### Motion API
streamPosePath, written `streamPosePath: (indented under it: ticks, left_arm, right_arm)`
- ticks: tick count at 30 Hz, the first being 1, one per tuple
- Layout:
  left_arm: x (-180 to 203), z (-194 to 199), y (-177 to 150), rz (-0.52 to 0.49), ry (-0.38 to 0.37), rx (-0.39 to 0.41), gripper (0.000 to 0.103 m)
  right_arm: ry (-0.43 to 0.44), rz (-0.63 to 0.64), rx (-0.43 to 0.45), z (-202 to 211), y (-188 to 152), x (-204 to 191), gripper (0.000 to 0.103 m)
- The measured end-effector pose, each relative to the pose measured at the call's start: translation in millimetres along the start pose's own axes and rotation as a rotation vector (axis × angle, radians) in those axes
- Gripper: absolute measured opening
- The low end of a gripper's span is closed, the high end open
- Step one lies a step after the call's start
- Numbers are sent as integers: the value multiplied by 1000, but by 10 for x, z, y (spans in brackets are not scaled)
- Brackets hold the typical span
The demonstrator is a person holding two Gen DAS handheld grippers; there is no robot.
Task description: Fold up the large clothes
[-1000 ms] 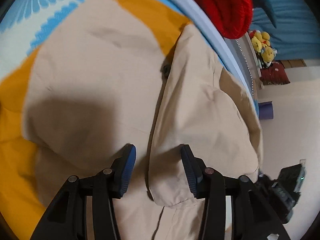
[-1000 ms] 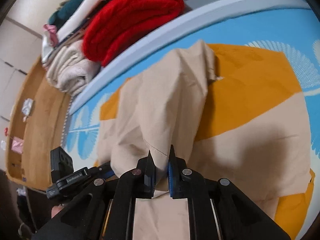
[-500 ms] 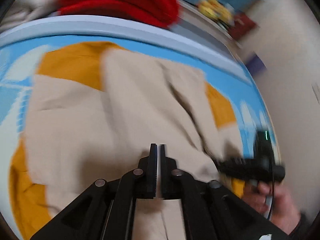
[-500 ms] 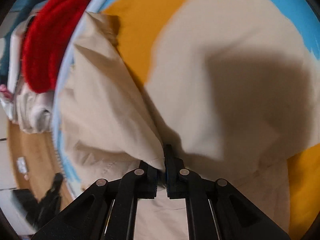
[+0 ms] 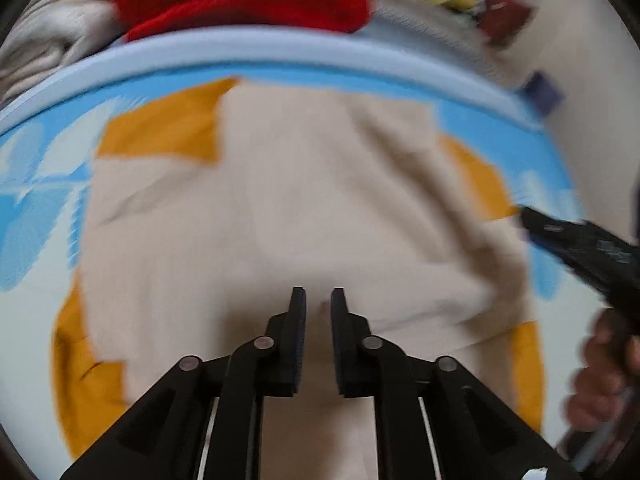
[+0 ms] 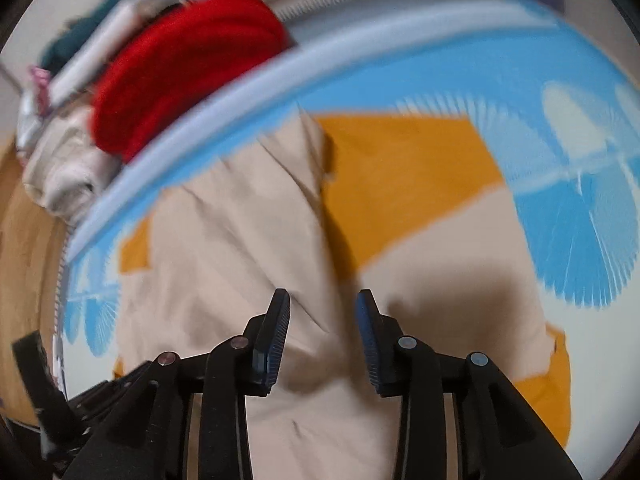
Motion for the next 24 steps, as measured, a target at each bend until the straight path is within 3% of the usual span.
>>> streamPosePath:
  ticks: [2, 4, 5, 6, 8, 10, 12, 14, 16, 18, 19, 21, 23, 24]
  left_arm:
    - [168, -39, -78, -35, -76, 14, 20]
    - [183, -143, -259, -45, -113, -55, 36]
    - [165, -231, -348, -60, -91, -102, 37]
    - [95, -380, -461, -88, -19, -180, 36]
    - [-132, -566, -601, -92, 89, -288, 34]
    - [-223, -532, -517, -46, 87, -282, 24]
    - [-252, -449, -400, -38, 108, -259, 23]
    - [-270, -360, -287, -26, 117, -207, 23]
    - [-323, -360, -234, -6, 123, -184, 23]
    - [-397, -432, -313, 1, 157, -218, 23]
    - [-463, -476, -402, 6, 181, -249, 23]
    - [-546, -508, -466, 39, 192, -277, 26]
    - [-502, -425, -418, 10, 201, -255, 26]
    - [-508, -322, -422, -11, 210, -230, 26]
  right_arm:
    - [60, 10, 40, 83, 20, -102, 36]
    - [116, -10, 57, 125, 35, -130, 36]
    - [137, 5, 61, 114, 21, -173, 36]
    - [149, 19, 48, 97, -11, -187, 36]
    - [89, 50, -69, -158, -135, -150, 36]
    - [-39, 78, -223, -443, -355, 18, 36]
    - [-86, 0, -254, -499, -407, 198, 36]
    - [-71, -30, -219, -391, -303, 168, 36]
    - [-13, 20, -101, -190, -147, -30, 36]
    - [92, 105, 4, -9, -68, -313, 40]
    - [134, 132, 10, 3, -91, -405, 42]
    - [175, 156, -72, -149, -245, -480, 48]
    - [70, 212, -305, -555, -621, -380, 44]
    - [18, 197, -339, -627, -711, -264, 42]
Point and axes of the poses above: each gripper's, at about its wrist camera, not at the fingertips, and z roughly against the way its jaws point, x to its right, y to its top, the point moved 2 cm from there along -z, roughly the way its jaws point, and after that the axes turned 14 degrees about x, right-handed, at the moved point
